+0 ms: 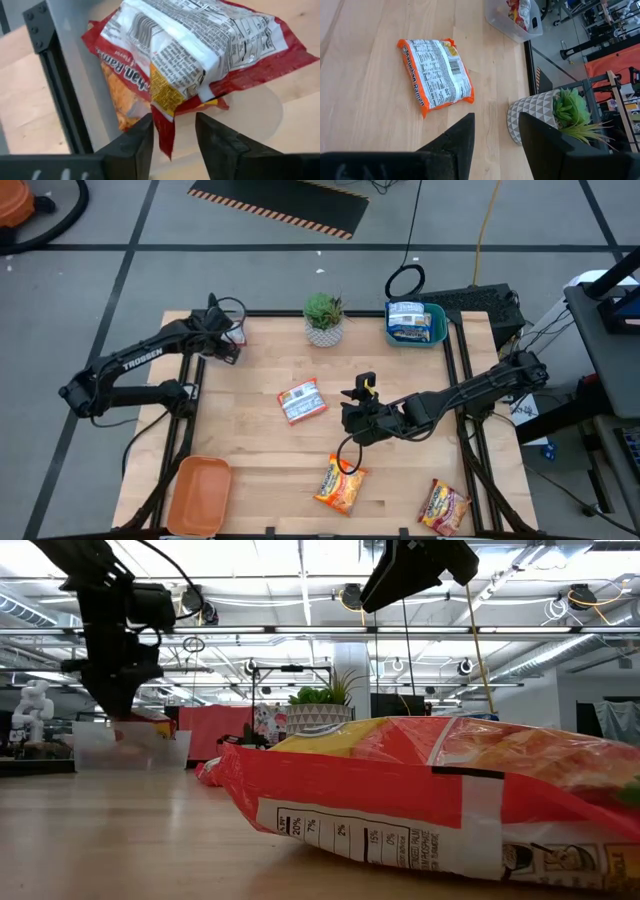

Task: Sort Maruchan noodles
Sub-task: Put the left red noodle pack into the transparent bin, then put the top orange noodle pack into the orange bin

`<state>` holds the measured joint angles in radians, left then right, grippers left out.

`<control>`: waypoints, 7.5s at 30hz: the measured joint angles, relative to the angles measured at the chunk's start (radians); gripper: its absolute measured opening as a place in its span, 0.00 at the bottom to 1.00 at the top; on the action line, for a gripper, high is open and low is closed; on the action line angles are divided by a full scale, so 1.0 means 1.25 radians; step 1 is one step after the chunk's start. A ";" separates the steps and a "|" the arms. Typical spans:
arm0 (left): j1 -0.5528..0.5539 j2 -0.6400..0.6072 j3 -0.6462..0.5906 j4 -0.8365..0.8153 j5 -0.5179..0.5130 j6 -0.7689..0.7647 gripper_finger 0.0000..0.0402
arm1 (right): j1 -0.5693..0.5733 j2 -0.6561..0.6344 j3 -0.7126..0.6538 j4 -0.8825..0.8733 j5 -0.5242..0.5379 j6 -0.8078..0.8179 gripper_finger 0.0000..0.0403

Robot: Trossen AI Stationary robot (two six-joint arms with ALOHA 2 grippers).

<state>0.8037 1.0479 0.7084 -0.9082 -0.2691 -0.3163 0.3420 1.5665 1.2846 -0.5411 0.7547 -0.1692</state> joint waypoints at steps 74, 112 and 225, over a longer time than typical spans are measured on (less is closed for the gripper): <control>-0.151 0.046 -0.306 0.841 -0.330 0.000 0.14 | -0.010 0.000 -0.091 0.125 -0.001 -0.009 0.36; -0.104 -0.058 -0.313 0.710 -0.268 0.016 0.10 | -0.012 0.000 -0.091 0.190 0.002 -0.077 0.36; -0.870 -0.294 -0.245 0.467 -0.091 -0.109 0.10 | -0.260 0.179 -0.094 0.323 -0.517 0.146 0.02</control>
<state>-0.2836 0.6799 0.4019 -0.3243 -0.3832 -0.4526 0.0171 1.7898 1.1675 -0.1371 0.1082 0.0139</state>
